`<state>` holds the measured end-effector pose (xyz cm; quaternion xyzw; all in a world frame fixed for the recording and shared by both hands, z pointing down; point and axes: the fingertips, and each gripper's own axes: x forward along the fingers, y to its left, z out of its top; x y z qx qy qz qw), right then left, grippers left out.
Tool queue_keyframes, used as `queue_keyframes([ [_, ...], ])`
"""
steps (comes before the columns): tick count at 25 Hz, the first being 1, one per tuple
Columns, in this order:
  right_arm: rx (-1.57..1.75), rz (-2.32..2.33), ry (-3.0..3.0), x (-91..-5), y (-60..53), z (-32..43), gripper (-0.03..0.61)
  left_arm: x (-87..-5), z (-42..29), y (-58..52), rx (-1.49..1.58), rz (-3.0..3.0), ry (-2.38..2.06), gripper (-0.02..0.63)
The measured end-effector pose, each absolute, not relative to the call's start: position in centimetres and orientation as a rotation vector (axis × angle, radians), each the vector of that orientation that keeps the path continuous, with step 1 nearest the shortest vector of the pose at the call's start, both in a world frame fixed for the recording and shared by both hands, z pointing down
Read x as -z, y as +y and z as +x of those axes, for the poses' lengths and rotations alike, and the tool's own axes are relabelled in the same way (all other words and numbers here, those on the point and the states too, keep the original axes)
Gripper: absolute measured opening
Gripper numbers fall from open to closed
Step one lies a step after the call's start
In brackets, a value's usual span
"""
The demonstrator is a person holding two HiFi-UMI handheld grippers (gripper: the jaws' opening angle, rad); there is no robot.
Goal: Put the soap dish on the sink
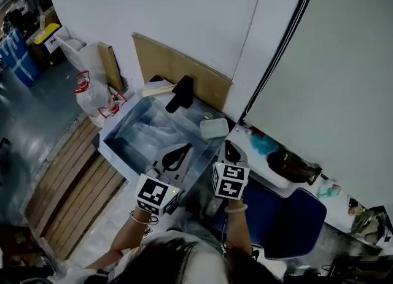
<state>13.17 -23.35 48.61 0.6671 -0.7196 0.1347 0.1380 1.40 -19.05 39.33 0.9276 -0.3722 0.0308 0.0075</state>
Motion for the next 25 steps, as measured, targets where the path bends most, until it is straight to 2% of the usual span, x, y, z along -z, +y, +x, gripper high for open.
queue_keyframes([
  [25,-0.142,2.031,-2.214,-38.4,-9.9,6.9,0.026,-34.3,-4.4,-9.2,0.081,2.973,-1.192,0.008],
])
